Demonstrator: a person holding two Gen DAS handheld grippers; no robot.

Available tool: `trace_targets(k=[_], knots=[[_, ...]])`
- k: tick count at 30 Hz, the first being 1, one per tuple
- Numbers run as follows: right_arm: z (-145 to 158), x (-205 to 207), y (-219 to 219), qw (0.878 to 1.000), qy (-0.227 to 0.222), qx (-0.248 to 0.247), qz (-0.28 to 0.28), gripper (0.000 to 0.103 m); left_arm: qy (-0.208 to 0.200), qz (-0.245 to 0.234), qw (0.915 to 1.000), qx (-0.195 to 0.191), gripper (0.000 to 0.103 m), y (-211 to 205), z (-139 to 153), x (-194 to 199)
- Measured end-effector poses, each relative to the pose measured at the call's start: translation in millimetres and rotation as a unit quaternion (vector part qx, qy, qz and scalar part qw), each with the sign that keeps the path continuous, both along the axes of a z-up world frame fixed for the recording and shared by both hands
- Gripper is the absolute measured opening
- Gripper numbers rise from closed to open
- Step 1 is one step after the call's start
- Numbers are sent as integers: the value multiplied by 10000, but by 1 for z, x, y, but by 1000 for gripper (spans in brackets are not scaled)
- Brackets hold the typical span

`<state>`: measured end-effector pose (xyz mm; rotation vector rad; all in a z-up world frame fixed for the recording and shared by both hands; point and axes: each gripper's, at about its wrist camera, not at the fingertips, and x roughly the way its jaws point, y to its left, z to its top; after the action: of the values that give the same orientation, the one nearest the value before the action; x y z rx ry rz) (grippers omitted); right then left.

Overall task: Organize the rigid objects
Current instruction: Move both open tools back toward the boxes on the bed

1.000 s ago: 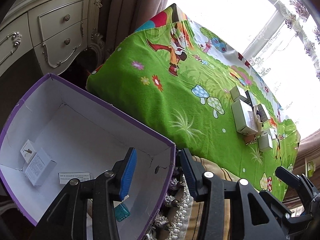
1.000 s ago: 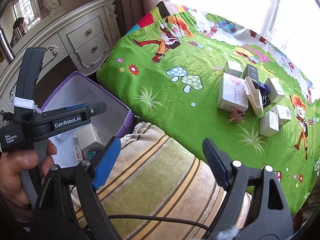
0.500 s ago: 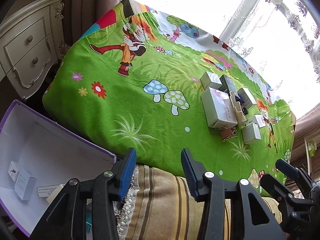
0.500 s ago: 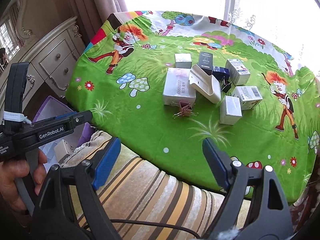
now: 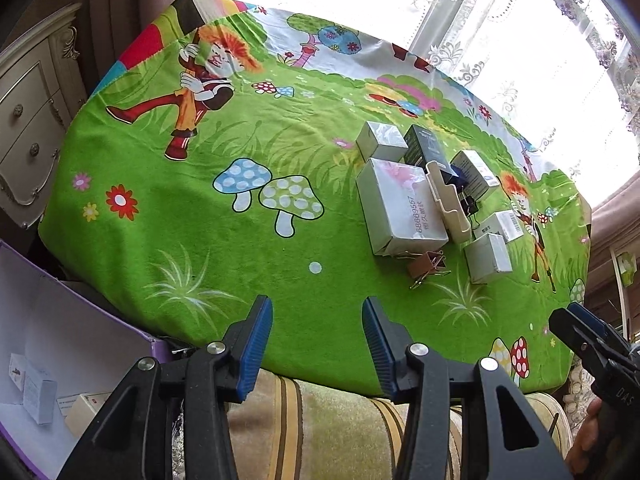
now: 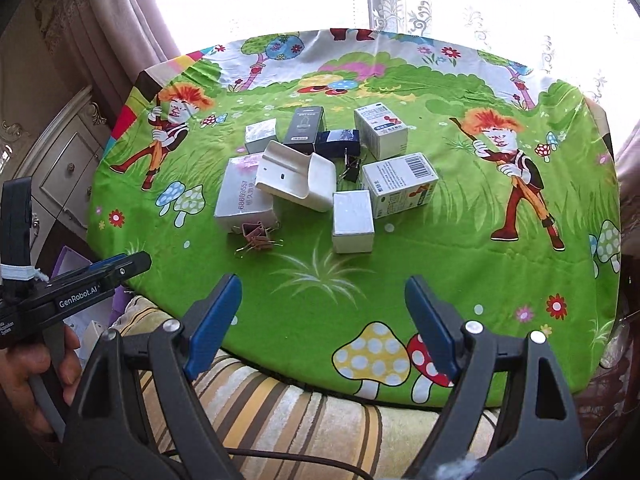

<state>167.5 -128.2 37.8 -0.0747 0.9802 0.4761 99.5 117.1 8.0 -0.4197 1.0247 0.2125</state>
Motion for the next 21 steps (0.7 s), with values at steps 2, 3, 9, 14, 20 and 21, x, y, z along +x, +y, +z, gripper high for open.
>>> trace_targets(k=[2, 3, 9, 14, 20, 21], knots=[[-2, 8, -9, 9999, 27, 23, -126, 86, -1, -83, 10000, -8, 48, -6, -1, 7], [-2, 11, -12, 9998, 33, 25, -177, 86, -2, -123, 9999, -20, 48, -9, -1, 11], [-11, 30, -25, 9991, 86, -55, -403, 86, -34, -401, 9992, -30, 52, -28, -3, 34], [-23, 40, -19, 9991, 163, -63, -375, 86, -176, -604, 9980, -88, 53, -39, 2, 57], [-30, 48, -2, 9995, 103, -192, -227, 86, -417, -868, 9946, -381, 53, -50, 6, 89], [-31, 51, 1, 9995, 93, -211, -225, 86, -433, -911, 9938, -463, 53, -51, 5, 94]])
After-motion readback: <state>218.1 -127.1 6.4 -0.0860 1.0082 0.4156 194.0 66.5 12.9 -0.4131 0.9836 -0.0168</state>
